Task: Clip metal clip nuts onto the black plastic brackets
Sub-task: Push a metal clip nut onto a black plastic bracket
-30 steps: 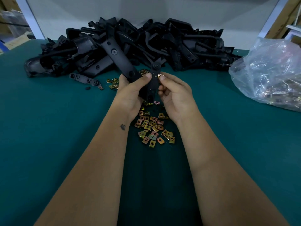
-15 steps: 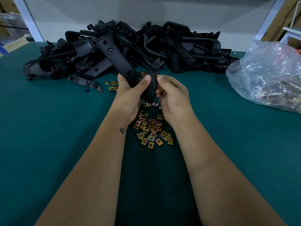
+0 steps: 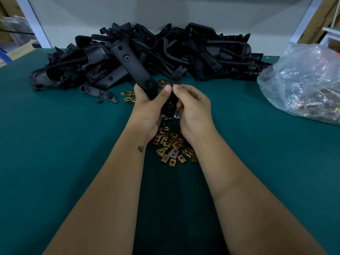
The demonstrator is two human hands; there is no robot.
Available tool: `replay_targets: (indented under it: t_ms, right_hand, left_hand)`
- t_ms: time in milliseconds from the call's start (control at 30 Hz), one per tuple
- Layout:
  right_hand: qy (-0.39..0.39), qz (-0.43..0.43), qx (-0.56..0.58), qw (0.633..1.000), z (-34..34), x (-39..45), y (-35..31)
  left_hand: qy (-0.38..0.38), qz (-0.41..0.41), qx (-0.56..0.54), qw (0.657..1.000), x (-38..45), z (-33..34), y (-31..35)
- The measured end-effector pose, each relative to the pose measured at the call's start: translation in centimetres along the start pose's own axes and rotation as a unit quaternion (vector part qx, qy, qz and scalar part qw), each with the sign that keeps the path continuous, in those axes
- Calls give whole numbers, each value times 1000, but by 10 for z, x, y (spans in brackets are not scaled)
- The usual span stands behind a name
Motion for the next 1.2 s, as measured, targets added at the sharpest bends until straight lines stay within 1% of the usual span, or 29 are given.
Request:
replay_targets:
  t_ms: [67, 133, 333, 433, 500, 567, 667, 767, 900, 967, 1033, 1100, 1133, 1200]
  right_hand:
    - [-1, 1, 26, 1000, 2, 0, 0]
    - [-6, -4, 26, 1000, 3, 0, -3]
    - [-8, -45, -83, 996, -3, 1, -15]
    - [4, -41, -94, 995, -10, 4, -17]
    - [35, -40, -127, 990, -22, 7, -20]
    - [59, -46, -164, 984, -33, 8, -24]
    - [63, -61, -183, 979, -33, 7, -28]
    - [33, -88, -199, 976, -14, 1, -28]
    - [3, -110, -227, 968, 6, -7, -27]
    - [4, -147, -283, 948, 10, -11, -31]
    - [22, -205, -342, 917, 11, -16, -39]
    - [26, -241, -366, 899, 10, -18, -44]
    - [20, -245, -372, 895, 10, -16, -44]
    - [-2, -215, -380, 900, 9, -9, -37]
  left_hand:
    - [-6, -1, -20, 1000, 1, 1, 1]
    - [-11, -7, -40, 999, 3, 0, 1]
    - [7, -25, -46, 999, 5, -5, -5]
    - [42, -31, -111, 992, 10, -16, -4]
    - [86, -28, -162, 983, 14, -30, -1]
    - [112, -30, -185, 976, 17, -39, 0]
    - [101, -42, -147, 983, 17, -36, -4]
    - [86, -58, -102, 989, 15, -27, -11]
    - [79, -62, -96, 990, 12, -21, -16]
    - [74, -54, -80, 993, 12, -20, -16]
    - [65, -49, -54, 995, 12, -18, -15]
    - [64, -48, -43, 996, 11, -17, -13]
    - [67, -47, -38, 996, 11, -18, -12]
    - [83, -44, -10, 996, 11, -24, -10]
Point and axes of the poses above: each hand's wrist, its own x-axis towards the middle knuckle, its own z-axis out of the palm, y = z × x, the point moved 10 cm from there along x, towards the middle knuckle, and after that the axes turned 1 degree about x, right-handed, at the moved point
